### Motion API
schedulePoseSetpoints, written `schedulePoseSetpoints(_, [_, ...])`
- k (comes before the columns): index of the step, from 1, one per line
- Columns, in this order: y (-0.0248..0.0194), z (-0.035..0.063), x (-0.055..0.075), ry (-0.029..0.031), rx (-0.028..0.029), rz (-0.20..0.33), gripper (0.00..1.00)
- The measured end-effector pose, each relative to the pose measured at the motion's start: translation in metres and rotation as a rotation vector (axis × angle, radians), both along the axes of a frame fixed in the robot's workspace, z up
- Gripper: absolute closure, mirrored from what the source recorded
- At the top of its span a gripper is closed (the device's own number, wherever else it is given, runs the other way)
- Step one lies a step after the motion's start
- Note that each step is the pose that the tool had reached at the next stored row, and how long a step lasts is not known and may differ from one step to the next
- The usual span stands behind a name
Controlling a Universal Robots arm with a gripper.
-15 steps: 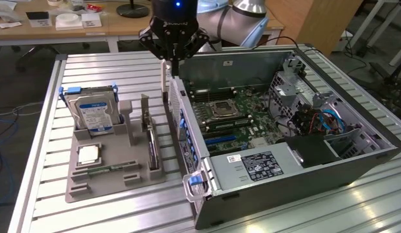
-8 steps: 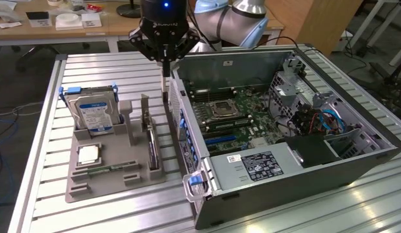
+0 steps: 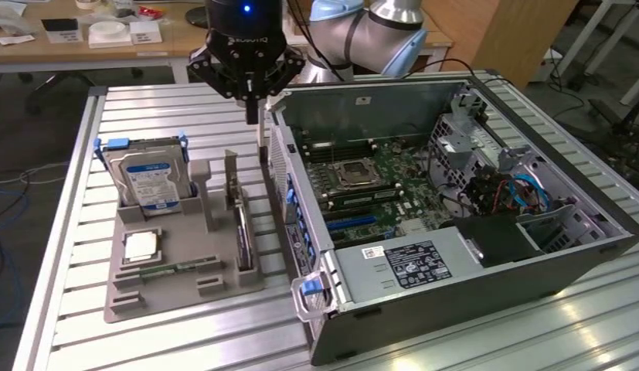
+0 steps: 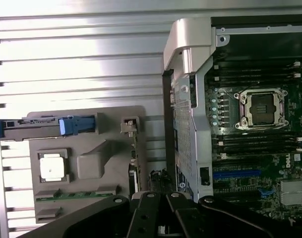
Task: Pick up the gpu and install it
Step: 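Reach for the gpu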
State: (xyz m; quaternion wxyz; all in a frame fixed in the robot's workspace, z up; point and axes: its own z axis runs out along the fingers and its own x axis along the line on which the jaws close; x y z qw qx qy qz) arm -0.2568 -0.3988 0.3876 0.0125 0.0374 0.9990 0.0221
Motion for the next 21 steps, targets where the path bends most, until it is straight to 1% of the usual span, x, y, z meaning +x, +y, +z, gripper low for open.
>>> schedulePoseSetpoints(6, [0.0000,-0.0001,-0.001,0.0000,-0.0003,0.000,0.89])
schedulePoseSetpoints(10, [0.0000,-0.0004,-0.010,-0.0001,-0.0002,0.000,0.89])
schedulePoseSetpoints(14, [-0.0002,-0.0005,-0.011,0.0001,-0.0002,0.000,0.89])
schedulePoseSetpoints(16, [-0.0024,-0.0005,-0.011,0.0001,-0.0002,0.000,0.89])
schedulePoseSetpoints(18, [-0.0065,-0.0005,-0.011,0.0000,-0.0002,0.000,0.89])
schedulePoseSetpoints(21, [-0.0137,-0.0005,-0.011,0.0000,-0.0002,0.000,0.89])
